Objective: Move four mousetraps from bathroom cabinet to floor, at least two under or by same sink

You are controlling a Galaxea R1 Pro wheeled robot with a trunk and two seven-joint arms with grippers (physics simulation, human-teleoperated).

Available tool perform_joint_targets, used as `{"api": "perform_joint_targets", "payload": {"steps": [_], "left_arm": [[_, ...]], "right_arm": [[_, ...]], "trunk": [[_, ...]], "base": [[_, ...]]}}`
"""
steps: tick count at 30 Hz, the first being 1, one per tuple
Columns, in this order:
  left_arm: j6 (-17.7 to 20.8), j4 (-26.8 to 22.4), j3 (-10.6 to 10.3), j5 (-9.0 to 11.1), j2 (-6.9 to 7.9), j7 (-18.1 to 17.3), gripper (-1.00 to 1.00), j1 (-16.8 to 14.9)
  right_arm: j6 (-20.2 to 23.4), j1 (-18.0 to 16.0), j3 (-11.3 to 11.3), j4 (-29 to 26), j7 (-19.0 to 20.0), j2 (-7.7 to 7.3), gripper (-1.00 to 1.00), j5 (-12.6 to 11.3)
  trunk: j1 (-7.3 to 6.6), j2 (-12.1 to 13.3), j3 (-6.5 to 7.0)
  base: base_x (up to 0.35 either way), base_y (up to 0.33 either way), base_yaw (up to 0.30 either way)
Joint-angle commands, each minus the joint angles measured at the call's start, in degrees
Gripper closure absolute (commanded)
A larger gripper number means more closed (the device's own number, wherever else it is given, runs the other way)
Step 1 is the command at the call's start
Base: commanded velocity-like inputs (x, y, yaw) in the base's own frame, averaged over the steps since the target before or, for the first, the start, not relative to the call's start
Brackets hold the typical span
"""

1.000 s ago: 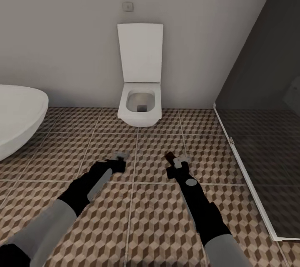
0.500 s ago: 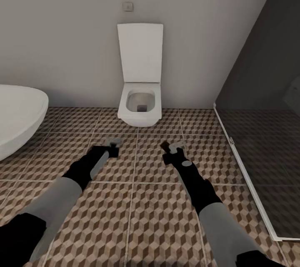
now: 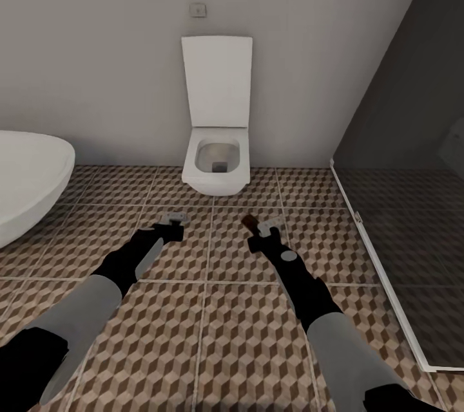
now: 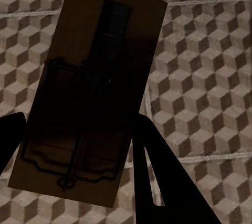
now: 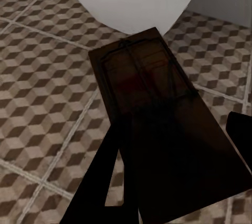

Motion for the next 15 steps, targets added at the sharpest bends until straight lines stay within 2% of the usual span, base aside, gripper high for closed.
{"api": "perform_joint_targets", "payload": {"steps": [1,6,15], "left_arm": [[0.25,-0.23,-0.45,0.57,0.11,0.42,1.00,-0.04],[0.38,-0.41,-0.51,0.54,0.14,0.47,1.00,-0.04],[0.43,-0.41,-0.59,0.56,0.05,0.48,1.00,-0.04]], "right_arm": [[-0.68,-0.02,0.02,-0.02,0.11,0.02,1.00,0.65],[-3.03,-0.01,0.10,0.05,0.16,0.02,1.00,0.69],[-3.34,0.02,0.15,-0.26,-0.09,0.02,1.00,0.70]], "trunk": [[0.00,-0.02,-0.04],[0.87,-1.62,-0.76],[2.85,-5.23,-2.74]], "base": [[0.000,0.000,0.000],[0.000,0.000,0.000],[0.000,0.000,0.000]]}}
